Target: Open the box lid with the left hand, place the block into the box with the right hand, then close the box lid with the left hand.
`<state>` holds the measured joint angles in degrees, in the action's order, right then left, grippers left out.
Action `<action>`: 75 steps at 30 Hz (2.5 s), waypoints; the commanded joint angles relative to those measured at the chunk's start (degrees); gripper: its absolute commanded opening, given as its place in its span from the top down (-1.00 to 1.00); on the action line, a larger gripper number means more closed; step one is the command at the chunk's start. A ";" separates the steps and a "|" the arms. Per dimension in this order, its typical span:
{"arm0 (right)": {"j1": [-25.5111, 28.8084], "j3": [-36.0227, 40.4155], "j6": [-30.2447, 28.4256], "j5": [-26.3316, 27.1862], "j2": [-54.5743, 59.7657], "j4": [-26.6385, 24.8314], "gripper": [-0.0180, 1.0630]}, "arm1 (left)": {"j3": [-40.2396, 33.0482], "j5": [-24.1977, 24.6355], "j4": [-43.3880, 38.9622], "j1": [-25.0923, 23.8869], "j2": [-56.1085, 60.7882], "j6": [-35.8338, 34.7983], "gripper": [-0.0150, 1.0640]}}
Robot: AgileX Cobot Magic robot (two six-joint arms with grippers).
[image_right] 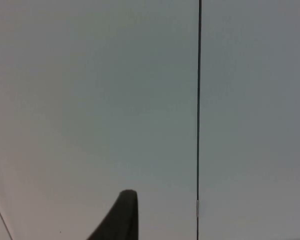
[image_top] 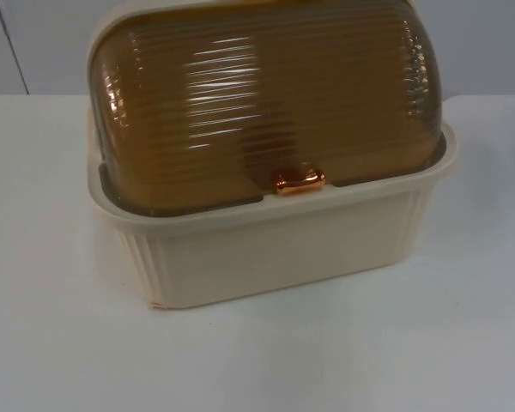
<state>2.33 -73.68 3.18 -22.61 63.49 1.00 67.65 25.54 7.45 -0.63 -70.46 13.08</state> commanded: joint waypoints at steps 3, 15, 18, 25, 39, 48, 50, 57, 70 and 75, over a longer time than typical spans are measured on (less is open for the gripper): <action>-0.29 -0.54 0.48 0.58 -0.47 -0.11 -0.86 | -0.06 2.89 -0.83 -0.15 -2.32 -2.19 0.96; -4.36 -0.54 -0.09 0.58 -0.47 0.37 -0.86 | -0.06 8.20 -0.67 -0.15 -5.93 -6.32 -0.93; -4.36 -0.54 -0.09 0.58 -0.47 0.37 -0.86 | 0.05 4.95 -0.55 -0.15 -4.55 -6.32 -0.93; -4.36 -0.54 -0.12 -0.17 -0.47 0.37 -0.86 | 1.55 -2.04 4.14 -0.15 1.26 -6.32 -0.93; 0.95 -0.54 4.80 -10.15 -0.47 7.48 -0.86 | 1.70 1.50 4.00 -0.01 8.84 -1.57 -0.93; 4.40 1.47 2.11 -14.74 -0.47 5.85 -0.86 | 1.70 1.57 6.79 0.74 8.84 -1.30 -0.93; 4.40 4.69 2.77 -13.92 -0.47 5.73 -0.86 | 1.70 2.06 6.79 2.46 8.84 0.41 -0.93; 4.40 8.34 3.89 -12.12 -2.23 6.36 -0.86 | 1.70 2.60 5.38 5.36 10.90 1.79 -0.93; 4.40 8.34 5.46 -12.56 -12.02 10.06 -0.86 | 1.70 3.78 5.41 5.36 11.60 0.84 -0.93; 4.30 8.34 5.46 -10.93 -16.31 10.62 -0.86 | 1.70 4.10 5.61 5.36 12.75 -1.77 -0.93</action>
<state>6.42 -65.39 8.57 -34.65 48.48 11.06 69.00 29.57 12.72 4.40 -58.67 12.56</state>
